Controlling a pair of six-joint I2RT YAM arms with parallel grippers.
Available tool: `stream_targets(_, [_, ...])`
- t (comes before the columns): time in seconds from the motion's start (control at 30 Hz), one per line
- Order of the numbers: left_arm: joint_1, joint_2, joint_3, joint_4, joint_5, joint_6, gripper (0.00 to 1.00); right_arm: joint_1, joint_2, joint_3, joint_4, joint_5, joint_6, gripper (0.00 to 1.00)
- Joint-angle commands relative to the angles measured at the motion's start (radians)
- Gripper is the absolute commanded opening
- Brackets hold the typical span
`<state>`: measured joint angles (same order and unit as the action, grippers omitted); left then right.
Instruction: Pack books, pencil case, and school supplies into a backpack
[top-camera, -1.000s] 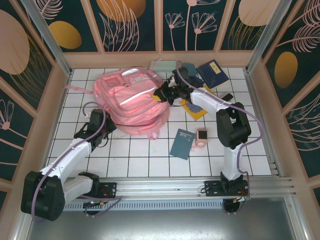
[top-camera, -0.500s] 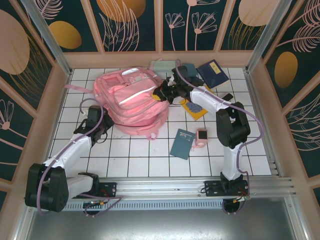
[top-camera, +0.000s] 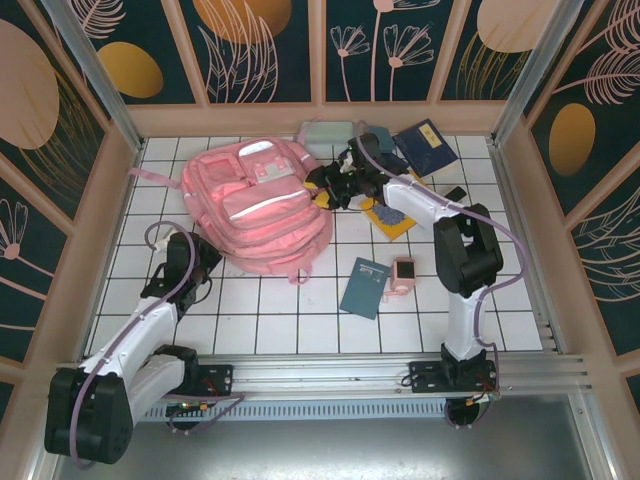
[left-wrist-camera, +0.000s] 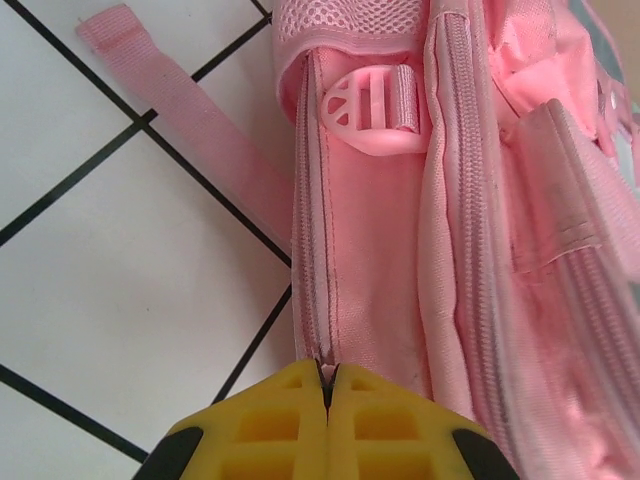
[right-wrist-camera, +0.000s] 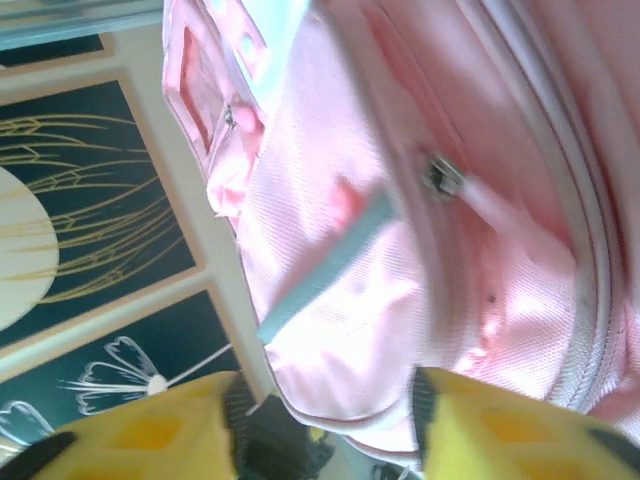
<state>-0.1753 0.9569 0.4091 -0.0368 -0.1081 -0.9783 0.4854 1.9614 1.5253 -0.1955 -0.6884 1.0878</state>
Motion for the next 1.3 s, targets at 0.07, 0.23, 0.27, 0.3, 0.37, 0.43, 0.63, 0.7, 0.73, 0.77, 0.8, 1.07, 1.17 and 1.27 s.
stream_targets(0.07, [0.005, -0.051, -0.012, 0.047, 0.095, 0.001, 0.0, -0.001, -0.126, -0.049, -0.124, 0.139, -0.121, 0.54])
stream_targets(0.23, [0.001, -0.074, -0.058, 0.097, 0.185, -0.002, 0.0, 0.056, -0.222, -0.162, -0.141, 0.177, -0.189, 0.51])
stream_targets(0.27, [-0.002, -0.075, -0.067, 0.107, 0.197, -0.003, 0.0, 0.084, -0.238, -0.186, -0.142, 0.198, -0.2, 0.51])
stream_targets(0.3, [-0.007, -0.075, -0.073, 0.114, 0.206, -0.004, 0.0, 0.108, -0.251, -0.202, -0.151, 0.224, -0.208, 0.51])
stream_targets(0.37, [-0.018, -0.078, -0.083, 0.132, 0.217, -0.008, 0.0, 0.141, -0.265, -0.24, -0.142, 0.225, -0.194, 0.51])
stream_targets(0.43, [-0.047, -0.08, -0.091, 0.155, 0.215, -0.017, 0.0, 0.162, -0.279, -0.304, -0.077, 0.179, -0.133, 0.53])
stream_targets(0.63, [-0.183, -0.026, -0.073, 0.214, 0.178, -0.043, 0.0, 0.234, -0.272, -0.343, 0.043, 0.17, 0.001, 0.54])
stream_targets(0.7, [-0.202, -0.011, -0.07, 0.233, 0.179, -0.056, 0.0, 0.25, -0.254, -0.329, 0.059, 0.185, 0.036, 0.54])
stream_targets(0.73, [-0.211, -0.007, -0.067, 0.241, 0.176, -0.057, 0.0, 0.255, -0.245, -0.322, 0.066, 0.196, 0.051, 0.54])
stream_targets(0.77, [-0.22, -0.003, -0.067, 0.245, 0.174, -0.058, 0.0, 0.255, -0.234, -0.32, 0.074, 0.203, 0.062, 0.54])
stream_targets(0.8, [-0.229, 0.001, -0.064, 0.247, 0.169, -0.059, 0.0, 0.255, -0.224, -0.315, 0.081, 0.211, 0.07, 0.53])
stream_targets(1.07, [-0.284, 0.024, -0.064, 0.282, 0.151, -0.079, 0.0, 0.252, -0.112, -0.266, 0.094, 0.265, 0.104, 0.51])
stream_targets(1.17, [-0.296, 0.032, -0.066, 0.294, 0.149, -0.085, 0.0, 0.241, -0.069, -0.248, 0.115, 0.263, 0.11, 0.47])
stream_targets(1.27, [-0.307, 0.036, -0.067, 0.297, 0.145, -0.085, 0.0, 0.225, -0.032, -0.226, 0.147, 0.251, 0.12, 0.37])
